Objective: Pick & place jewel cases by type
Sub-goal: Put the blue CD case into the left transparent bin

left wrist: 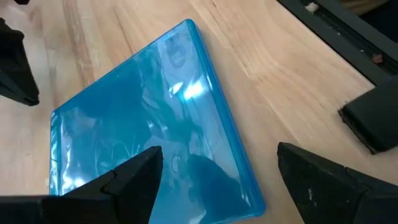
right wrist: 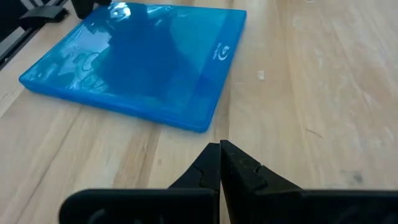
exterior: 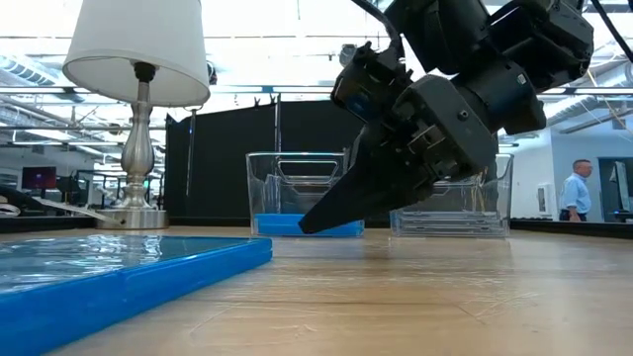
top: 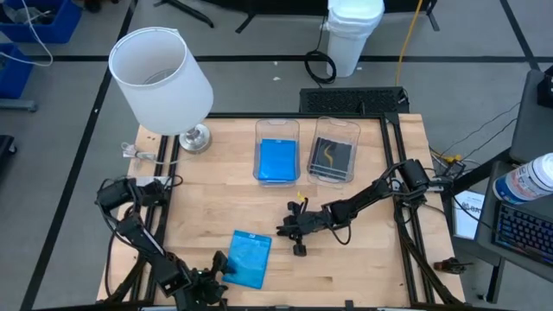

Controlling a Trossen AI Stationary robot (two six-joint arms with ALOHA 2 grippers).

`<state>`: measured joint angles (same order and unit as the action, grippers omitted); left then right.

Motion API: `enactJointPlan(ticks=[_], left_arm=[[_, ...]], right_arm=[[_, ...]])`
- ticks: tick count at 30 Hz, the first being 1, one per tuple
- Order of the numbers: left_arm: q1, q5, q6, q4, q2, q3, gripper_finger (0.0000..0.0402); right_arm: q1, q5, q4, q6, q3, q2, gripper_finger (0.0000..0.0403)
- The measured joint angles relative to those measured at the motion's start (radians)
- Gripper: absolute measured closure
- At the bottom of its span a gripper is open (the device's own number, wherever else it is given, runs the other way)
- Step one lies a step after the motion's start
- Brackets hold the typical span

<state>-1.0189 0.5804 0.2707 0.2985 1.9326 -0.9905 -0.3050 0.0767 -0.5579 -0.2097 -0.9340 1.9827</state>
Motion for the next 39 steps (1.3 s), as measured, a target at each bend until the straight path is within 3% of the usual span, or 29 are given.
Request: enactJointPlan(ticks=[7, 13, 22, 28, 39], left_arm=[[0.023, 0.031, -0.001, 0.009, 0.006, 0.0, 0.008], [0.051, -0.025, 0.005, 0.008, 0.004, 0.0, 0.008], [0.077, -0.104, 0.059, 0.015, 0.0, 0.0, 0.008], [0.081, -0.085, 0.113, 0.04, -0.001, -0.002, 0.0081], [0.083, -0.005, 0.093, 0.056, 0.001, -0.003, 0.0141]], right_arm=[[0.001, 0.0, -0.024, 0.046, 0.0, 0.0, 0.0403], [0.02, -0.002, -0.08, 0.07, -0.001, 0.008, 0.0403], [0.045, -0.088, -0.16, 0.011, -0.143, 0.235, 0.0403], [0.058, -0.153, -0.157, -0.011, -0.179, 0.262, 0.0403], [0.057, -0.198, -0.146, -0.036, -0.18, 0.262, 0.0403]])
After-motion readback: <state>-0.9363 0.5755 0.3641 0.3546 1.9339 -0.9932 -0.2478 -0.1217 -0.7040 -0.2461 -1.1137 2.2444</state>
